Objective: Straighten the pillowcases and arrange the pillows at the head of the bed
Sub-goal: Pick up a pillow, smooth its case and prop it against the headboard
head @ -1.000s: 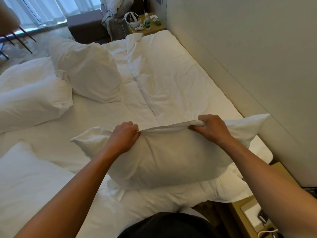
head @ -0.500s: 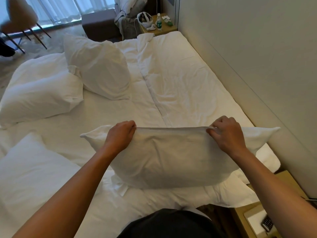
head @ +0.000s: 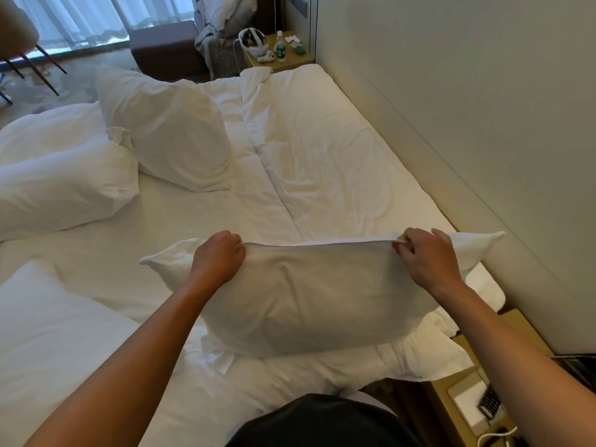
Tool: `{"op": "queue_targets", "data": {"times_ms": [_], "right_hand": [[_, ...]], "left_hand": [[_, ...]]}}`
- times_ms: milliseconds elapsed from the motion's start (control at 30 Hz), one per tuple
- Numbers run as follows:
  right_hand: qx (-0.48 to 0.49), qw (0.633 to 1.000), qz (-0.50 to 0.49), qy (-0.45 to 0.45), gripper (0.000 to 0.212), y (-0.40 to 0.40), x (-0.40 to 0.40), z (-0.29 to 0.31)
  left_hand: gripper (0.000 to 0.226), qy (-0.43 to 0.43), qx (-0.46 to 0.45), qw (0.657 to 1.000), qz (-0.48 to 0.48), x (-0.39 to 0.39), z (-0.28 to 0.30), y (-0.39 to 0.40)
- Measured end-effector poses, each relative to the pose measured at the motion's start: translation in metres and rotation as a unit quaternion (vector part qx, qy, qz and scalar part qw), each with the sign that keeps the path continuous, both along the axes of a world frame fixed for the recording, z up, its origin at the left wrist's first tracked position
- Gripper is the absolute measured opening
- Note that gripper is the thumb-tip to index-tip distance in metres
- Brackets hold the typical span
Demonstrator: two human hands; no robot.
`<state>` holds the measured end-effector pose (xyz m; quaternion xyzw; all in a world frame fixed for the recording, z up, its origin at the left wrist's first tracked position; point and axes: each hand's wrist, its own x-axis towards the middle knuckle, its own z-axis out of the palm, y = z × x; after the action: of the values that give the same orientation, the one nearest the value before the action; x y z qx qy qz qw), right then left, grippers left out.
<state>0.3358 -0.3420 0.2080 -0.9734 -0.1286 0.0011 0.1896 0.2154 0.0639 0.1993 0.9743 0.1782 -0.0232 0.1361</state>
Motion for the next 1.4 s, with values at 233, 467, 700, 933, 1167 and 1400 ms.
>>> {"op": "queue_targets", "data": {"times_ms": [233, 467, 700, 933, 1167, 1400], "right_hand": [[0.039, 0.996, 0.021, 0.072, 0.029, 0.004, -0.008, -0.003], [-0.013, 0.998, 0.001, 0.060, 0.013, 0.011, -0.030, -0.002], [-0.020, 0.998, -0.047, 0.033, 0.023, 0.024, -0.049, -0.014], [0.053, 0.995, -0.083, -0.025, 0.021, 0.015, -0.050, -0.009], [0.120, 0.989, -0.040, -0.076, 0.016, -0.011, -0.031, 0.017], [0.172, 0.978, -0.012, -0.119, 0.016, -0.077, 0.013, 0.062]], "left_hand": [[0.021, -0.054, -0.064, 0.996, -0.020, -0.007, 0.006, 0.014], [0.031, 0.035, -0.090, 0.994, -0.053, -0.020, -0.005, 0.021], [0.028, -0.001, -0.138, 0.989, -0.051, -0.035, -0.013, 0.035], [0.021, -0.057, -0.123, 0.989, -0.061, -0.042, 0.015, 0.032], [0.022, -0.096, -0.091, 0.991, -0.021, -0.043, 0.054, -0.009], [0.024, -0.164, -0.038, 0.986, 0.017, -0.010, 0.101, -0.081]]}}
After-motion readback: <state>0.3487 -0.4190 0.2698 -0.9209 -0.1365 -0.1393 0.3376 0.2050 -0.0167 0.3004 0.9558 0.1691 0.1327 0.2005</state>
